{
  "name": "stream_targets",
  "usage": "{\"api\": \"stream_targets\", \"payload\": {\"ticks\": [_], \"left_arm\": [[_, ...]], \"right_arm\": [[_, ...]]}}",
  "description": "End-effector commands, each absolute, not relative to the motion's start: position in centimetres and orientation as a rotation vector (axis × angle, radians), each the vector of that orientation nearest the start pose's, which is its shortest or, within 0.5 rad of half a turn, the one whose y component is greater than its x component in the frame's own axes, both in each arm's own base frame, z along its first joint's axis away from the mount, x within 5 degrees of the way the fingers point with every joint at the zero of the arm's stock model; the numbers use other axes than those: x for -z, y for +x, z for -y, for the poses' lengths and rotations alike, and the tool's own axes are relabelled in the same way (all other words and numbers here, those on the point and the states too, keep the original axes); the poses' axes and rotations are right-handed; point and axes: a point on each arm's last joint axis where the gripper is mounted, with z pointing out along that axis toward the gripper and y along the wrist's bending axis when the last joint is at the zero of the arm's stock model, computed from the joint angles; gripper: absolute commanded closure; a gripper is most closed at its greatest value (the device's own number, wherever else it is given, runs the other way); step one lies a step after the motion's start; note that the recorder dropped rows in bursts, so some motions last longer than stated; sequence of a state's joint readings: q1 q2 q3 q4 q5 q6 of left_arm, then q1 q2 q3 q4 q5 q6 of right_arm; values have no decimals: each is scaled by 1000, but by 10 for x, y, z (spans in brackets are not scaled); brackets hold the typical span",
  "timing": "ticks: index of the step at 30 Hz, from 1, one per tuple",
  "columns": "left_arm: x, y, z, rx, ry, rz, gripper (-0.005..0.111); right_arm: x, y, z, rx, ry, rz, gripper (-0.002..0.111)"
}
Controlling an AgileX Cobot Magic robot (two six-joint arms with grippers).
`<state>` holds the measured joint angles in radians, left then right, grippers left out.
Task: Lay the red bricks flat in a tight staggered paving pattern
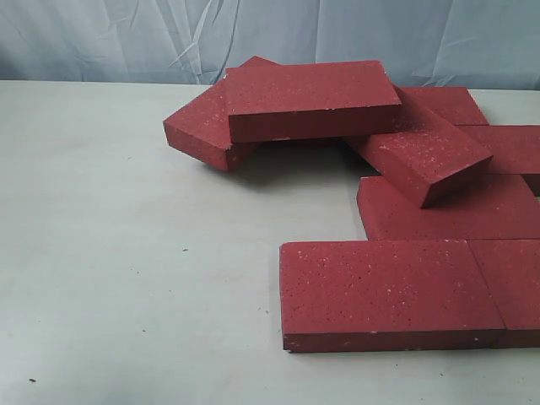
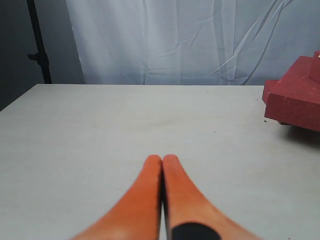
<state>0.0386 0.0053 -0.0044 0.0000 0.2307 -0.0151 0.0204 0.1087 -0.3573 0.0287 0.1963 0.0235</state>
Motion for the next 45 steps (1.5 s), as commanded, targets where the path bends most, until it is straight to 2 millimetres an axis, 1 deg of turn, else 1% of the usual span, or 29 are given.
{"api": "stream_targets", "payload": {"ticks": [1, 3, 5, 16, 20, 22, 23, 26, 30, 38, 43, 45], "left_arm": [[-192, 56, -2, -8, -51, -1713, 107], [-192, 56, -2, -8, -51, -1713, 107], [-192, 56, -2, -8, -51, -1713, 107], [-192, 56, -2, -8, -51, -1713, 107], [-192, 56, -2, -8, -51, -1713, 107], [-192, 56, -2, -8, -51, -1713, 107], [-192, 56, -2, -8, -51, -1713, 107], [-192, 56, -2, -8, -51, -1713, 107], [-192, 56, -2, -8, -51, -1713, 107], [-192, 56, -2, -8, -51, -1713, 107], [-192, 56, -2, -8, -51, -1713, 107], [-192, 56, -2, -8, -51, -1713, 107]], "right_arm": [[-326, 43, -2, -61, 10, -1599, 109], [-334, 41, -2, -59, 8, -1595, 109], [-338, 41, -2, -59, 8, -1573, 109], [-336, 41, -2, -59, 8, -1587, 109], [-338, 51, -2, -61, 10, -1631, 109], [-345, 62, -2, -60, 10, -1674, 109], [-348, 73, -3, -60, 10, -1727, 109], [-352, 101, -4, -62, 12, -1863, 109], [-351, 137, -5, -65, 17, -1965, 109], [-345, 180, -6, -63, 19, -2081, 109], [-334, 209, -6, -61, 21, -2146, 109], [-327, 220, -6, -62, 24, -2174, 109]]}}
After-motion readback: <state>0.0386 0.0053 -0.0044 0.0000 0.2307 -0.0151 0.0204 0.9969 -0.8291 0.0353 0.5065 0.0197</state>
